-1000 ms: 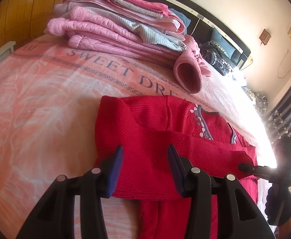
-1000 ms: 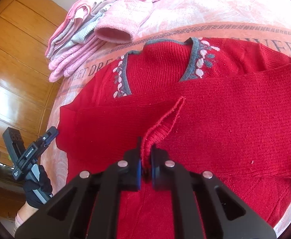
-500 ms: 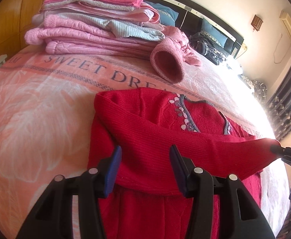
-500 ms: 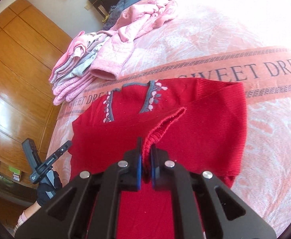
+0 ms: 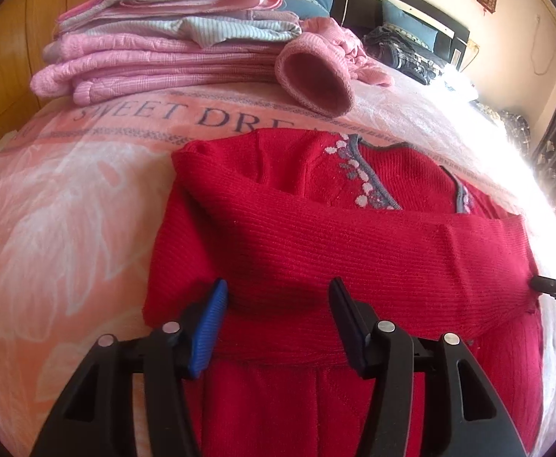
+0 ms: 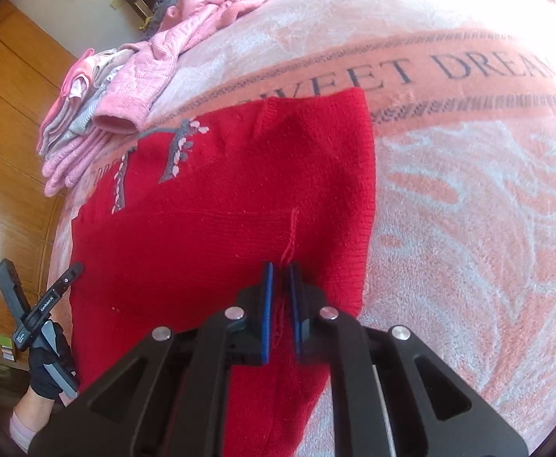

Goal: Fold small clothes

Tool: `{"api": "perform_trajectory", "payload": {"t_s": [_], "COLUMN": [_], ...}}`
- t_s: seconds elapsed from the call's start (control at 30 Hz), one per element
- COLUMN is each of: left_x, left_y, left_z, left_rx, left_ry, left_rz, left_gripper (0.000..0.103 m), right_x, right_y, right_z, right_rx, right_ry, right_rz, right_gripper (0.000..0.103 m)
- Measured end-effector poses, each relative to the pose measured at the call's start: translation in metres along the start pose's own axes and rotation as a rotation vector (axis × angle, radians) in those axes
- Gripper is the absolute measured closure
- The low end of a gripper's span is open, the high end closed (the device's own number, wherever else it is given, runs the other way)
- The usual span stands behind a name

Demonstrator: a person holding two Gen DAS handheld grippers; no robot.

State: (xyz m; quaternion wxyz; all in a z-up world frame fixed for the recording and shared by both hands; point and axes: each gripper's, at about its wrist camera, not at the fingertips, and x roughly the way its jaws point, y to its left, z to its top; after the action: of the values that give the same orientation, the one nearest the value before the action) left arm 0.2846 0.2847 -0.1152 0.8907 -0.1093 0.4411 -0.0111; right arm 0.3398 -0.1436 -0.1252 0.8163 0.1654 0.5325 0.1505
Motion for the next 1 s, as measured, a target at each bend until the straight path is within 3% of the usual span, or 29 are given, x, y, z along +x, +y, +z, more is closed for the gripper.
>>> {"api": "perform_trajectory", "payload": {"t_s": [0.17, 0.4, 0.73, 0.8, 0.87, 1.0], "left_x": [-0.012, 0.014, 0.016, 0.01, -0.007, -0.052], "left_y": [-0.008, -0.002, -0.011, -0.009, -0.005, 0.007], "left_z": [0.008, -0.005, -0.01, -0.007, -0.004, -0.01], "left_rx": [0.014, 0.021, 0.078, 0.058, 0.016, 0.004], "left_ry": [-0.018, 0.075, 0.065, 0.086, 0.105, 0.185], "left_rz": [-0.035, 0.012, 0.033, 0.028, -0.007, -0.008], "left_gripper": [0.046, 0.045, 0.036, 0.037, 0.037, 0.036], "right_x": [-0.019, 0.021, 0.03, 0.022, 0.003, -0.046], "right_y": [0.032, 0.041, 0.03, 0.03, 0.031, 0.044], "right_z": [0.002, -0.018, -0.022, -0.021, -0.024, -0.045], "right_rx": [-0.063, -0.114, -0.075, -0.044, -0.026, -0.082], "right_ry": [-0.022, 0.08, 0.084, 0.084, 0.069, 0.076], "right_rz": [0.085, -0.02, 0.015, 0.028, 0.04, 0.001], "right_gripper": [0.088, 0.087, 0.089, 0.087, 0.077, 0.068]}}
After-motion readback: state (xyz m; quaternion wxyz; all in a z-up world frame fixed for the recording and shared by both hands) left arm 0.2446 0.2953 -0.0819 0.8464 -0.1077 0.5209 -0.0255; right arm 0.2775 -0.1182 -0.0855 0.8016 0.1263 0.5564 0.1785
